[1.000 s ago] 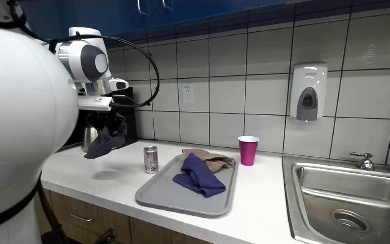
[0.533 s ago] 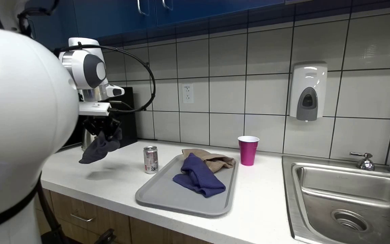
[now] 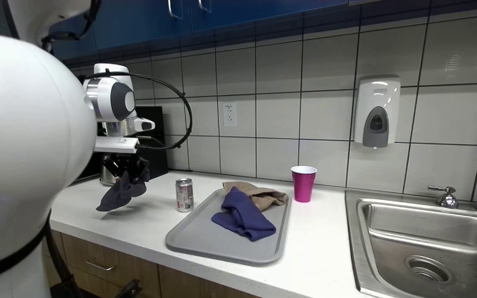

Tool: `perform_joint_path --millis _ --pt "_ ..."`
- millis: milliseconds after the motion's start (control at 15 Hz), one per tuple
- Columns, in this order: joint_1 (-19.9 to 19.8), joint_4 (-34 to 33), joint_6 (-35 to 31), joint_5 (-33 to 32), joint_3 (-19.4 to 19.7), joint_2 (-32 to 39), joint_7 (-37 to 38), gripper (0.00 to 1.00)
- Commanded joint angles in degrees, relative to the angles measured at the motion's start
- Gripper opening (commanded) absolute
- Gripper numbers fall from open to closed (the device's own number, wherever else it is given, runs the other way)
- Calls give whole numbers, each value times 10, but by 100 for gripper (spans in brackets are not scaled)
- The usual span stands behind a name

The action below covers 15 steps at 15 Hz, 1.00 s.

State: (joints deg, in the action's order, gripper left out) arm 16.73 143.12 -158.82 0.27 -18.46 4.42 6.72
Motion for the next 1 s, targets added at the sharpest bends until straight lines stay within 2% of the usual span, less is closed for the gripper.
perform_joint_path --millis 0,800,867,933 --pt "3 -23 7 -16 11 33 -4 4" --pt "5 -48 3 -29 39 107 -6 4" --pt "6 -49 6 -31 42 108 -4 10" --pt "5 -50 6 -31 42 110 -5 41"
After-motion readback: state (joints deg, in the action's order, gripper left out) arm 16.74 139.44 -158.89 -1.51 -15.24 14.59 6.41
